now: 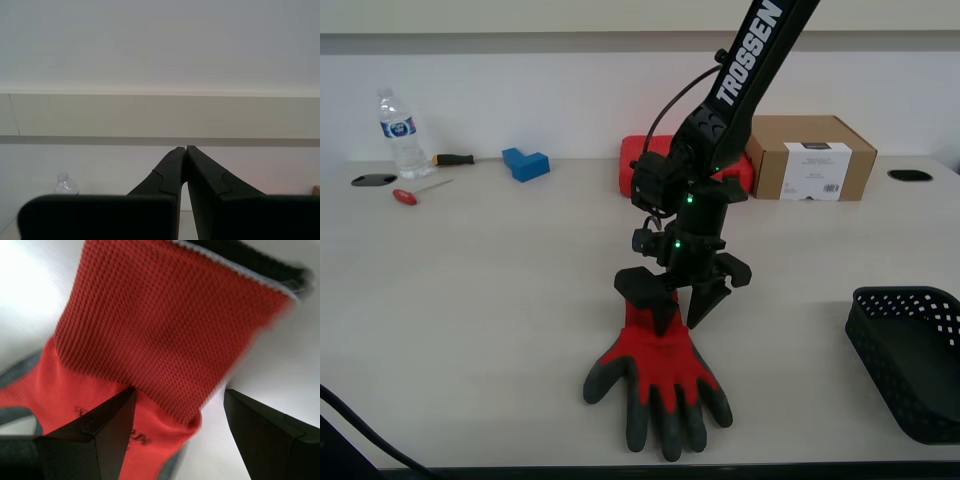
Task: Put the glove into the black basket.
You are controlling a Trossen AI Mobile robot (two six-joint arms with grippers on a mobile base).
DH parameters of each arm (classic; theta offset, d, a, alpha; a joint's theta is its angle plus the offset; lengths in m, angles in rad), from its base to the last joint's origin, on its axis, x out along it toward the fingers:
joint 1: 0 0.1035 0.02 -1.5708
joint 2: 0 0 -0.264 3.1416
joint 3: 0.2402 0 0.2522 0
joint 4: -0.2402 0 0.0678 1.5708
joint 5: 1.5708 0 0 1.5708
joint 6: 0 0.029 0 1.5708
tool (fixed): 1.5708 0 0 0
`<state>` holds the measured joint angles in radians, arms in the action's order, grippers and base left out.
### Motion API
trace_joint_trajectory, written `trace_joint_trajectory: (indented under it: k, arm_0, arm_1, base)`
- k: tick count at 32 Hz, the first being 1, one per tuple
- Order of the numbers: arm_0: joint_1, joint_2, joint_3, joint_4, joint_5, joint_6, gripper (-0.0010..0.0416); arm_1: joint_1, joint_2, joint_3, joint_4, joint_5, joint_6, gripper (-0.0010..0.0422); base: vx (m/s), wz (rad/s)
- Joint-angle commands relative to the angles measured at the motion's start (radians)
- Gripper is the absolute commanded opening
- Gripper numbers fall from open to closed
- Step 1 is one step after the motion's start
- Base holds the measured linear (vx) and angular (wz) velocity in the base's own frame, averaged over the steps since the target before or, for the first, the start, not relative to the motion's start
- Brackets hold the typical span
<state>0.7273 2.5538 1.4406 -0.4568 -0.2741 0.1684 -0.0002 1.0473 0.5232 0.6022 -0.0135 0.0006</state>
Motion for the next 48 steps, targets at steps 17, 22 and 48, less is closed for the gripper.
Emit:
trace_joint_trajectory:
  k: [17,22,48]
  arm_0:
    - [0.0,-0.025,0.019,0.034,-0.018,-0.036,-0.0002]
    - [-0.002,-0.168,0.017,0.013,0.02,-0.09,-0.0002]
    - [-0.229,-1.156,-0.596,-0.482,0.358,0.36,-0.0001]
  arm_1:
    - [0.0,0.0,0.0,0.005,0.0,0.0,0.0]
    - [0.0,0.0,0.0,0.005,0.0,0.0,0.0]
    - [0.0,0.0,0.0,0.005,-0.001,0.0,0.0]
  base:
    - [0.0,0.0]
    - [0.0,0.0]
    - [0.0,0.0]
